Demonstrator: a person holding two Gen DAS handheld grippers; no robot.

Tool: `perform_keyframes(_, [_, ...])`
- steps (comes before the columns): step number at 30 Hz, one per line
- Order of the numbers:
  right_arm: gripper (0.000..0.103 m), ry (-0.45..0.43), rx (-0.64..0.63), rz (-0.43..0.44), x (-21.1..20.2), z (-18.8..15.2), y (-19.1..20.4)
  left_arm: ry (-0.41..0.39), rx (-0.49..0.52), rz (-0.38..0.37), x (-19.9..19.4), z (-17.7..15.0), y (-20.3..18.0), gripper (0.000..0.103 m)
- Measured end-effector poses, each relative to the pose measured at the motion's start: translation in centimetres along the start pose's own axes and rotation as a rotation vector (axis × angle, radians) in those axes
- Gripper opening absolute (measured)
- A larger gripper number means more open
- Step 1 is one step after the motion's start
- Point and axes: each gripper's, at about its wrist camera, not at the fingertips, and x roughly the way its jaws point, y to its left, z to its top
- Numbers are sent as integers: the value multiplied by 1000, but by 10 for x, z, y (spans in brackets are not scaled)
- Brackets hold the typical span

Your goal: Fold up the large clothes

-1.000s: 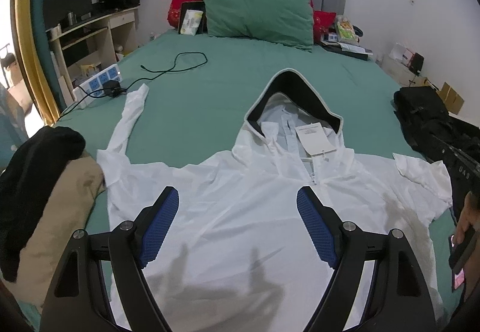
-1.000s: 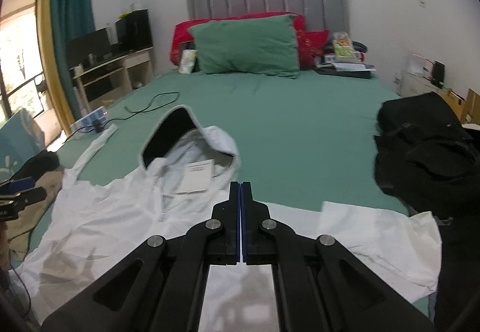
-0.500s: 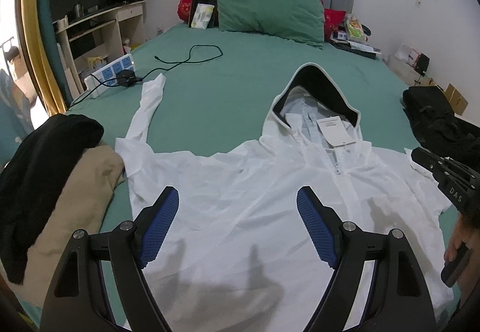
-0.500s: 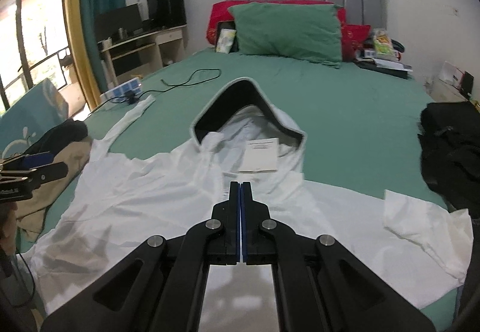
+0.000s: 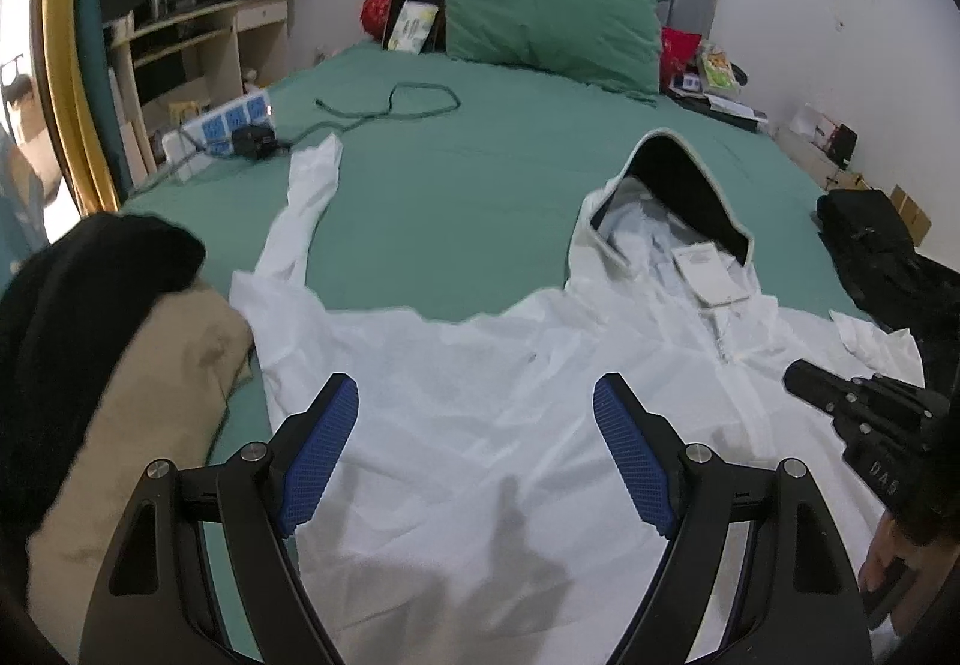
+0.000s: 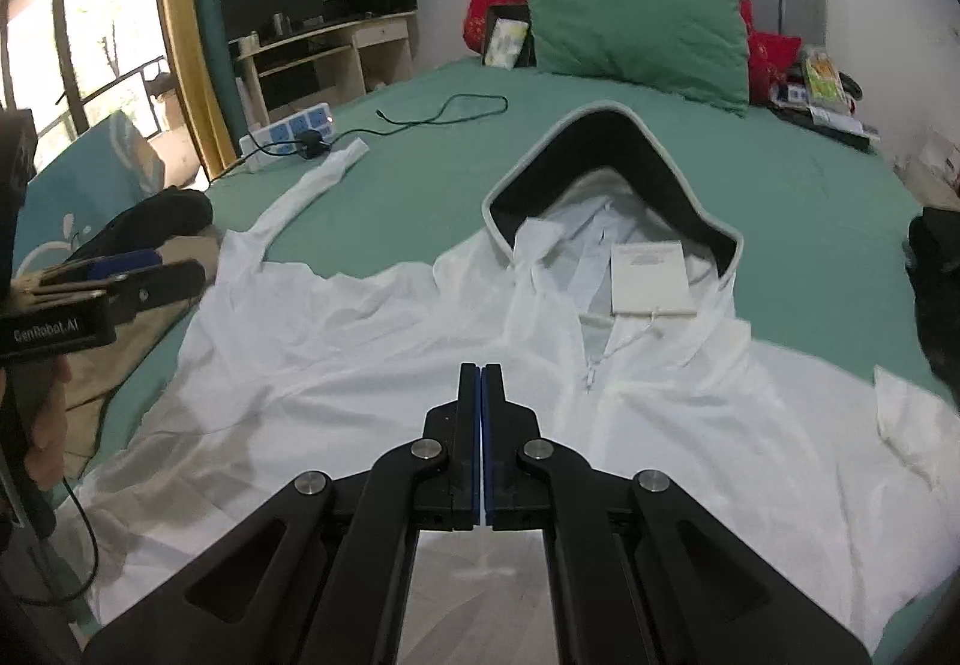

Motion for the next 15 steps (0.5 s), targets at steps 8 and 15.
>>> perform_keyframes(8, [54,104,15,-284,-17,-13,-113,30,49,17,16,-18,-21,84])
perform_keyframes(15, [80,124,127,-437,-29,-36,-216,37,12,23,17,-18,-61,84])
